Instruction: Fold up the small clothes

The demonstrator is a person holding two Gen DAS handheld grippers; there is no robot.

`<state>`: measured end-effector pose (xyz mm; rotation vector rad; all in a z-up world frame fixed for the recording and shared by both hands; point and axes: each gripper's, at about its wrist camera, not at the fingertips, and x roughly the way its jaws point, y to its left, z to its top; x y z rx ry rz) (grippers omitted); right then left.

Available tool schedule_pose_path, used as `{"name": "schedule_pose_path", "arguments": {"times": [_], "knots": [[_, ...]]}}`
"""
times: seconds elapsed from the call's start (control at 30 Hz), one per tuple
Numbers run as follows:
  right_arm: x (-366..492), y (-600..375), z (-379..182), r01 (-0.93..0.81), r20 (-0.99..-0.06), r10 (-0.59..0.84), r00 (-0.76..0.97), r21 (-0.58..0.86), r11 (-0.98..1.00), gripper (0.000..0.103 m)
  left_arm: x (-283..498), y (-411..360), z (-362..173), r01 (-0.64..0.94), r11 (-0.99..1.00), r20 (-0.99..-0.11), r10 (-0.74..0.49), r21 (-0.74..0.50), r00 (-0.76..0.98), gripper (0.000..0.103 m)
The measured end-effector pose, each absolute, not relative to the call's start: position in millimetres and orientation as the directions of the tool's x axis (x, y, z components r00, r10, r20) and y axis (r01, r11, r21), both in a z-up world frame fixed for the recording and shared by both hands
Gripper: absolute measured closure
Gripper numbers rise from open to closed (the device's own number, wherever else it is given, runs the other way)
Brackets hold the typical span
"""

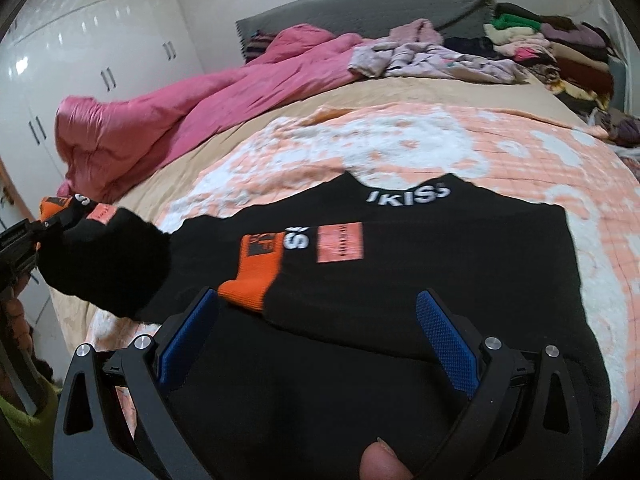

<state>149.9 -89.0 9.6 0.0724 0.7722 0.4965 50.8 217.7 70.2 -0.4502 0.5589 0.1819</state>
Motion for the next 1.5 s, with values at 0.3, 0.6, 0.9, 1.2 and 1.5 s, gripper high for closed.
{"name": "schedule_pose_path", "arguments": {"times": [0.3,0.6,0.9,1.2,1.5], "knots": [[141.3,-127.2,13.6,-0.351,-0.634,0.437,0.638,0.266,0.898,0.005,71.0,168.5,72.3,-0.199,0.892,-0.551,-0.066,-0.406,0.832,0.091],[134.6,-159.3,18.8,-0.303,-0.613,0.416,0.671,0.286,0.909,0.005,90.4,107.8,69.8,-0.104,0.921,-0.573,-0.142,-0.375,0.807,0.091],[127.7,-199.1,17.8,-0.233,-0.610,0.372,0.700,0.298,0.926,0.005,107.4,59.7,43.5,0.000,0.927,-0.634,-0.257,-0.376,0.729,0.084],[121.6,-204.4,5.1,-0.224,-0.640,0.384,0.666,0.319,0.921,0.005,91.4,52.2,54.6,0.046,0.928,-0.603,-0.277,-0.369,0.748,0.075],[106.6,-149.0,-7.9,-0.349,-0.687,0.476,0.549,0.329,0.877,0.005,85.3,82.2,57.2,-0.060,0.958,-0.619,-0.133,-0.281,0.774,0.069]]}}
